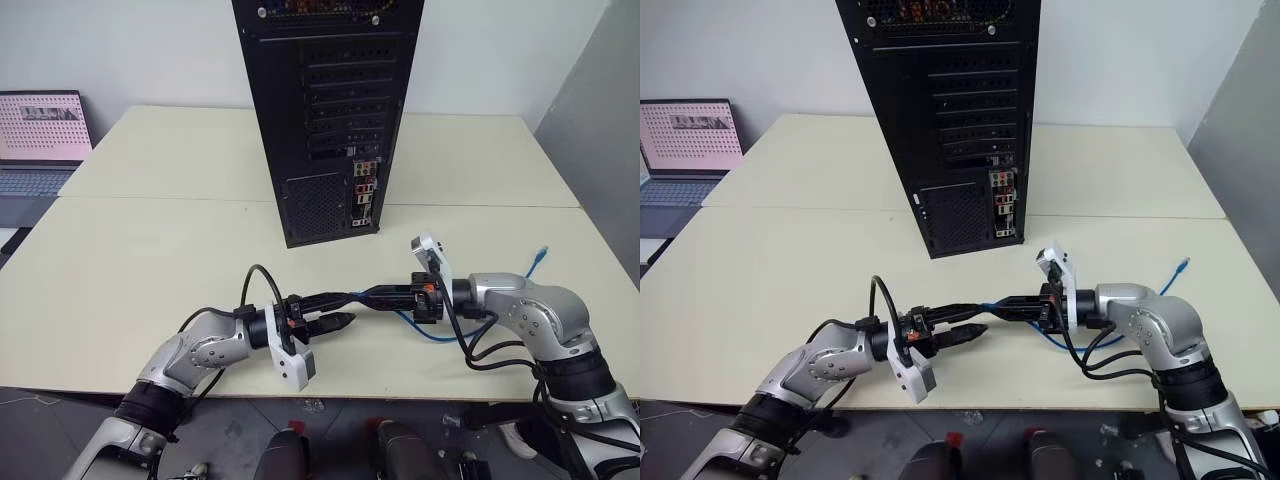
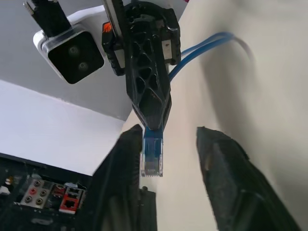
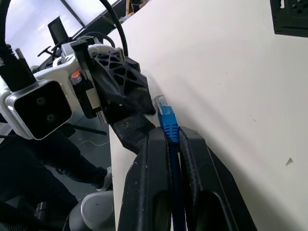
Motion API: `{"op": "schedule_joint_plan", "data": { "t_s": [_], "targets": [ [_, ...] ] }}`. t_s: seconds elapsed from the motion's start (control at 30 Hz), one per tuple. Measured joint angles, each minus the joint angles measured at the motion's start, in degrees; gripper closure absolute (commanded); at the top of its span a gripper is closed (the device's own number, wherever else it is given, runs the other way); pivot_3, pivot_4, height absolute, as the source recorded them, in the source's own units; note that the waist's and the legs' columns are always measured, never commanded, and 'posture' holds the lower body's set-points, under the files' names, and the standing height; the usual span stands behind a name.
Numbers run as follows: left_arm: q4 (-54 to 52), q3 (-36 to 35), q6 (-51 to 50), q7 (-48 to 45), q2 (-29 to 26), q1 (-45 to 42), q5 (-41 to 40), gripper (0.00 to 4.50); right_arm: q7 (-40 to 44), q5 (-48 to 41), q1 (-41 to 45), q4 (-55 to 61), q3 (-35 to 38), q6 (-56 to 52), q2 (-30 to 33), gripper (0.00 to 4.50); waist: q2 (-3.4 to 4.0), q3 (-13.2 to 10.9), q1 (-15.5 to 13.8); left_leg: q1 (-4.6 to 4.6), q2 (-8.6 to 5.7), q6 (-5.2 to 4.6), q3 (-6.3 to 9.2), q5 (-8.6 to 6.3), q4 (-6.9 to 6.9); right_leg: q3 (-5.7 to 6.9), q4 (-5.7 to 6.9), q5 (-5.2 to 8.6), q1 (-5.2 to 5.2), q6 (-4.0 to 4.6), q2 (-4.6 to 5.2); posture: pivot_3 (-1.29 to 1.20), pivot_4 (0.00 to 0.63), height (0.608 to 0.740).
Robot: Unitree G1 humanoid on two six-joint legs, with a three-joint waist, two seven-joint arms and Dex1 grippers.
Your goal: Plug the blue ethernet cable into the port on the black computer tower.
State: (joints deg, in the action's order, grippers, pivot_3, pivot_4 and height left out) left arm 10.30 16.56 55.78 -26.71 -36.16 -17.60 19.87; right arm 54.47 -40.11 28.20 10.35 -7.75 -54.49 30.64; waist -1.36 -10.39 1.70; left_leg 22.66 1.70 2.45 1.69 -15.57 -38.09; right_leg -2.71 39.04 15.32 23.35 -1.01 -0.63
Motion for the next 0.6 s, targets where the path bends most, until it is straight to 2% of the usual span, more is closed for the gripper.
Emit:
{"op": "schedule_joint_plan", "data": {
  "t_s": [0.1,0.23,0.33,0.47,0.6],
  "targets": [
    [-2.08,-0.06,-8.12,-3.08,-0.18,2.74,-6.51,1.17,-1.55,0.64,-0.14,0.42,1.35,0.8,0.14,4.5,0.0,0.0,0.0,0.01,0.03,0.0,0.02,0.0,0.0,0.01,0.0,0.0,0.0,0.0,0.01,0.0,0.15,0.74],
    [-8.56,-3.35,-30.3,-6.41,0.53,8.61,-18.73,1.17,-9.04,4.86,-1.34,3.46,5.05,6.88,-1.38,4.5,0.0,0.0,0.13,0.03,0.06,0.0,0.1,0.0,0.0,0.07,0.02,0.01,0.0,-0.01,0.0,0.0,0.15,0.74],
    [-15.83,-7.53,-45.69,-4.81,3.38,8.91,-26.1,1.17,-16.28,10.05,-2.39,5.83,5.11,11.13,-4.95,4.5,0.0,0.0,0.12,0.06,0.04,0.01,0.17,0.0,-0.02,0.12,0.02,0.01,0.0,-0.02,-0.01,0.0,0.15,0.74],
    [-23.07,-10.62,-61.09,-1.01,6.68,6.51,-30.15,1.17,-28.21,19.36,-2.72,8.49,1.19,16.19,-12.07,4.5,0.0,0.0,0.1,0.06,-0.02,0.02,0.17,0.01,-0.01,0.1,0.02,0.01,0.0,-0.02,-0.04,0.0,0.15,0.74],
    [-26.29,-11.67,-69.46,1.31,8.67,4.71,-31.07,1.17,-38.26,27.08,-2.71,8.41,-1.54,19.53,-18.78,4.5,0.0,0.0,0.08,0.05,-0.02,0.04,0.19,0.02,-0.01,0.09,0.02,0.01,0.01,-0.01,-0.05,0.0,0.15,0.74]
  ]
}}
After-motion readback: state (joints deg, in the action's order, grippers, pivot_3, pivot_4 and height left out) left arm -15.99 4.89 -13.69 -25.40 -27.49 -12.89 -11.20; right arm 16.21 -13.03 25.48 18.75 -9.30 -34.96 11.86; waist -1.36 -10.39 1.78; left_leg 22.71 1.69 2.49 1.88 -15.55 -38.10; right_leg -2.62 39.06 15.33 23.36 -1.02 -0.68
